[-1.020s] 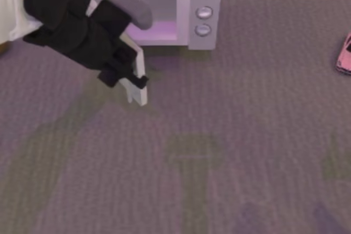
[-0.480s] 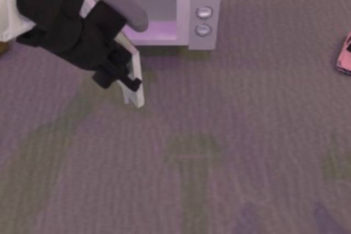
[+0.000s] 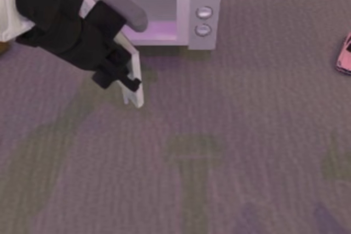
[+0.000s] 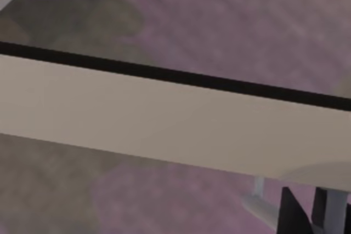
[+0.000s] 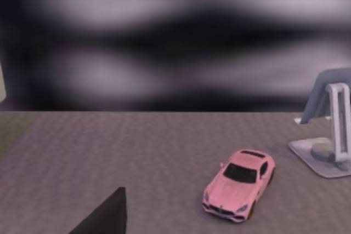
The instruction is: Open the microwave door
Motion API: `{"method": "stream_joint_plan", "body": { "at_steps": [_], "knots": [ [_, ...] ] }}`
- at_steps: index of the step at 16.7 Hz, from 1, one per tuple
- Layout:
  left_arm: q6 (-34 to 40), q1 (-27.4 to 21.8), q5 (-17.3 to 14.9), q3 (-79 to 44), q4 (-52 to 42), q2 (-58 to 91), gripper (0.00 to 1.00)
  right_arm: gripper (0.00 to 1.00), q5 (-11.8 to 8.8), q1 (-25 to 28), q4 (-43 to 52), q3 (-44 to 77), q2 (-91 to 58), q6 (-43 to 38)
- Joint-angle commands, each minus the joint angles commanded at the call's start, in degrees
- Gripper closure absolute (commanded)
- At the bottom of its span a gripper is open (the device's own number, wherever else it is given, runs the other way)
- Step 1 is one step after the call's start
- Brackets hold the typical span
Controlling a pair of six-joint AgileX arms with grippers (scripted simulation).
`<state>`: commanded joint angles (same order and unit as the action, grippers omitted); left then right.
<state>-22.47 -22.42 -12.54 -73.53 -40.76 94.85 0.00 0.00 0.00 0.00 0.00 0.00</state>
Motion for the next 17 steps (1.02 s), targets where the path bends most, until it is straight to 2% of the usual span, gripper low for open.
{"method": "stream_joint_plan", "body": {
  "at_steps": [12,17],
  "knots": [
    [-0.06,-0.15,-0.35,0.09,-0.06,0.05,1.0,0.0,0.0,0.0,0.0,0.0,0.0,0.0],
    [-6.26,2.52,-3.13,0.61,-1.87,-0.61,1.0,0.0,0.0,0.0,0.0,0.0,0.0,0.0]
  ]
}}
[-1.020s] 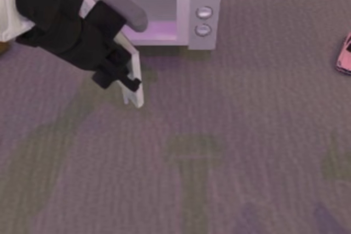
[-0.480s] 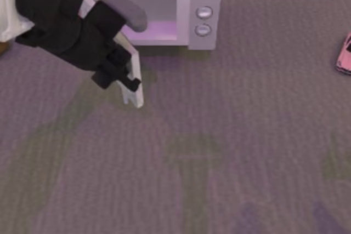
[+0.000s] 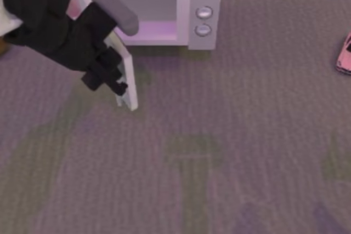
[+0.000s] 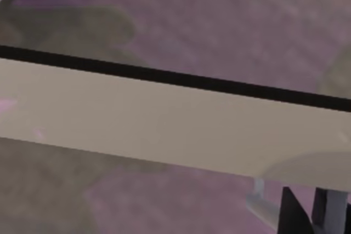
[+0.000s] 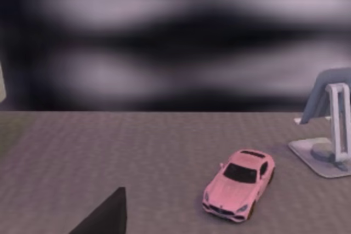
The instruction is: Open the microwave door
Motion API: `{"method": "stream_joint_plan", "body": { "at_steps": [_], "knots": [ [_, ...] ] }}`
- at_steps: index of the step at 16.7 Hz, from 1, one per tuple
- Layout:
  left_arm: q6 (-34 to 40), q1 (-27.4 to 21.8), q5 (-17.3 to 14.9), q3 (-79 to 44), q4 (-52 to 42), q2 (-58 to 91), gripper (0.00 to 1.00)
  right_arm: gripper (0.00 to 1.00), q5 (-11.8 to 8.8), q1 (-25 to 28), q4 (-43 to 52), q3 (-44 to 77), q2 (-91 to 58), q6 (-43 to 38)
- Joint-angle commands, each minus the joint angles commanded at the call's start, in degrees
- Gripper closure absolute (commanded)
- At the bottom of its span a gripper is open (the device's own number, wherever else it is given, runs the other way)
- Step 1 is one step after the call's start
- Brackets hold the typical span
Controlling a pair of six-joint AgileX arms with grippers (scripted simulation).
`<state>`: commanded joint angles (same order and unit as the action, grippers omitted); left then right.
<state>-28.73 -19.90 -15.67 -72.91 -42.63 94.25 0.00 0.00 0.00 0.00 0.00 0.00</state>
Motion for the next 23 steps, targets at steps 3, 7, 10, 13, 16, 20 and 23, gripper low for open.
{"method": "stream_joint_plan", "body": {
  "at_steps": [3,7,10,13,16,20,23],
  "knots": [
    [-3.98,1.75,-1.83,0.36,-1.1,-0.54,1.0,0.0,0.0,0.0,0.0,0.0,0.0,0.0],
    [-4.66,2.02,-2.15,0.41,-1.26,-0.66,1.0,0.0,0.0,0.0,0.0,0.0,0.0,0.0],
    [-4.66,2.02,-2.15,0.41,-1.26,-0.66,1.0,0.0,0.0,0.0,0.0,0.0,0.0,0.0],
    [-4.66,2.02,-2.15,0.41,-1.26,-0.66,1.0,0.0,0.0,0.0,0.0,0.0,0.0,0.0],
    [-4.66,2.02,-2.15,0.41,-1.26,-0.66,1.0,0.0,0.0,0.0,0.0,0.0,0.0,0.0],
    [-4.66,2.02,-2.15,0.41,-1.26,-0.66,1.0,0.0,0.0,0.0,0.0,0.0,0.0,0.0],
    [-4.66,2.02,-2.15,0.41,-1.26,-0.66,1.0,0.0,0.0,0.0,0.0,0.0,0.0,0.0]
  ]
}}
